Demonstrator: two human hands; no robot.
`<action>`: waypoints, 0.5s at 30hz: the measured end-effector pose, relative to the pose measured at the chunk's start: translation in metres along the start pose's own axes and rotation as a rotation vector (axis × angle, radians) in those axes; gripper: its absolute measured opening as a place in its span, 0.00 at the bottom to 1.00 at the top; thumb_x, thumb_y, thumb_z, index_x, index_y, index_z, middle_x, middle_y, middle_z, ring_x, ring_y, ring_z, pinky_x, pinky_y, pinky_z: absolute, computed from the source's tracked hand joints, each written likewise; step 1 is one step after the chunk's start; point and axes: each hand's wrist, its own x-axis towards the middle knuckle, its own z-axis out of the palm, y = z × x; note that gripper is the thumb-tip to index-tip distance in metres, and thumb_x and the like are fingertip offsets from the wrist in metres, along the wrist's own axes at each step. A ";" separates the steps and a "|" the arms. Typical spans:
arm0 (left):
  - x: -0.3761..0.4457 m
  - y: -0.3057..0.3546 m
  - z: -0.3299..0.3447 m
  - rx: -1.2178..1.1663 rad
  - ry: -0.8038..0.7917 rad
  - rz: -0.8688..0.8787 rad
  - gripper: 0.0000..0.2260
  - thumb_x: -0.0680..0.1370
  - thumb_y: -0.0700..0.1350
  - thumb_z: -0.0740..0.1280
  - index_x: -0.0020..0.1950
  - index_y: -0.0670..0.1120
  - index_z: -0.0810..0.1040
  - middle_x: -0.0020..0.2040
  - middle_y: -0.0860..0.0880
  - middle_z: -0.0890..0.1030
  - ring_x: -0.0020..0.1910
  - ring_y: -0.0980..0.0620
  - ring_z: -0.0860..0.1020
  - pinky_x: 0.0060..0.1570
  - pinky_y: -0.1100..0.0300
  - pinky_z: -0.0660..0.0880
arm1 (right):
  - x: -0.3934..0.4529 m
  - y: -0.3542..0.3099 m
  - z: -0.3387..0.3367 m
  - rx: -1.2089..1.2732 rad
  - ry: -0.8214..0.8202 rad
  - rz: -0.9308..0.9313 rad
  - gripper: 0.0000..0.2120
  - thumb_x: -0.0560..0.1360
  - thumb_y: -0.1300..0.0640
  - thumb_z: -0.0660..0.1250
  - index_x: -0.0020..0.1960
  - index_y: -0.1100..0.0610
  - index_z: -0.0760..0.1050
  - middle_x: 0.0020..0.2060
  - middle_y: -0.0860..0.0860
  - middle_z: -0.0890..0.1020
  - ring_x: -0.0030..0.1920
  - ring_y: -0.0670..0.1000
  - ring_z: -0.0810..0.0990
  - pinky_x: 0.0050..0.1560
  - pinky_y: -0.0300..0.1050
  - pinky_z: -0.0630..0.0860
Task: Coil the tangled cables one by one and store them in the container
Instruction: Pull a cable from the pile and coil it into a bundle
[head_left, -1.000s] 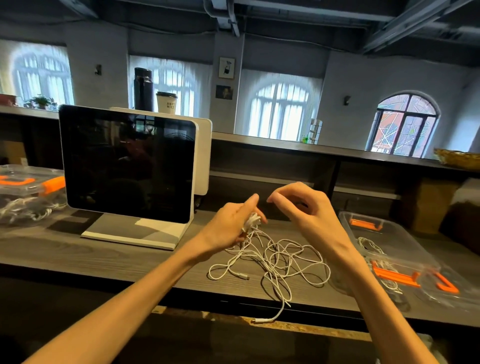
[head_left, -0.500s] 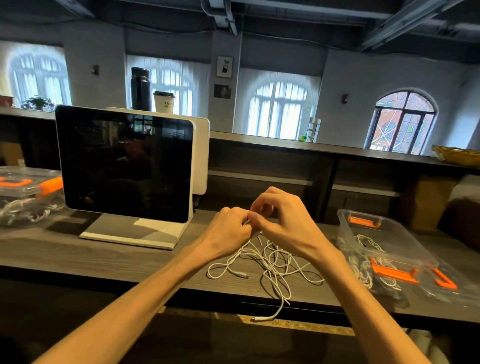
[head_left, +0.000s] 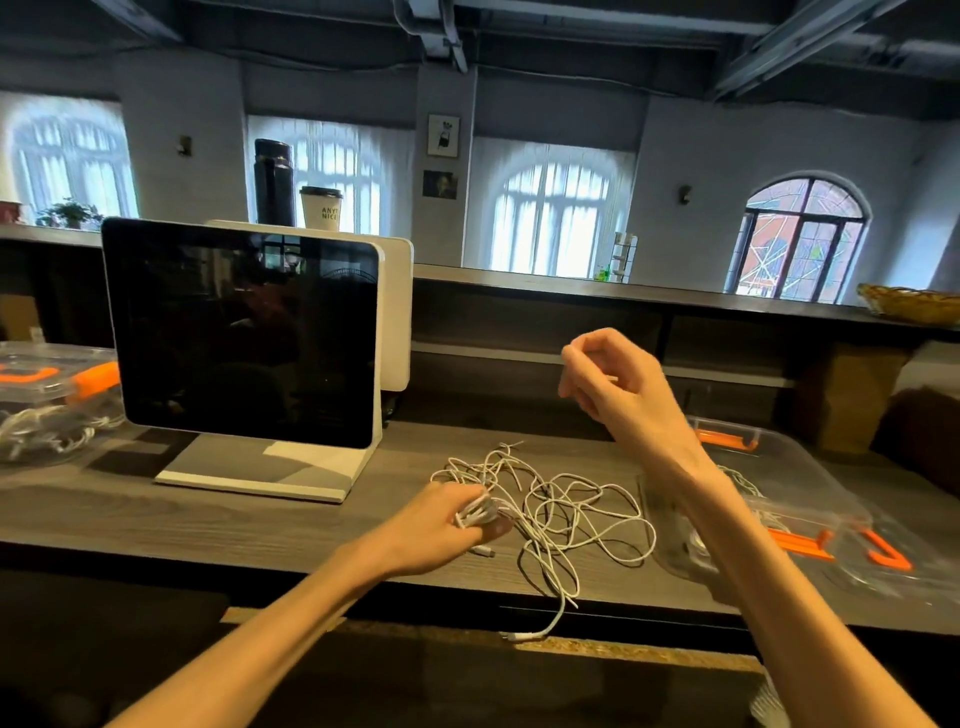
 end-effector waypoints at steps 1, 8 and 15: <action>0.002 -0.002 0.001 0.007 0.011 -0.004 0.11 0.79 0.57 0.69 0.43 0.51 0.78 0.42 0.54 0.81 0.38 0.59 0.77 0.39 0.66 0.72 | -0.003 0.000 0.002 -0.079 -0.074 -0.001 0.08 0.83 0.48 0.63 0.52 0.52 0.77 0.38 0.48 0.82 0.39 0.41 0.80 0.40 0.33 0.76; 0.031 0.013 -0.007 0.013 0.018 -0.008 0.06 0.78 0.47 0.72 0.41 0.53 0.80 0.39 0.52 0.83 0.39 0.54 0.79 0.40 0.55 0.74 | -0.012 0.015 0.019 -0.466 -0.369 0.014 0.15 0.83 0.43 0.62 0.48 0.53 0.77 0.39 0.47 0.79 0.40 0.45 0.77 0.41 0.39 0.73; 0.040 0.038 -0.021 0.132 0.004 0.045 0.10 0.76 0.36 0.68 0.46 0.52 0.77 0.42 0.50 0.80 0.38 0.53 0.79 0.34 0.64 0.74 | -0.008 0.024 0.024 -0.610 -0.537 0.042 0.13 0.85 0.44 0.57 0.48 0.50 0.72 0.43 0.50 0.82 0.42 0.48 0.81 0.47 0.46 0.80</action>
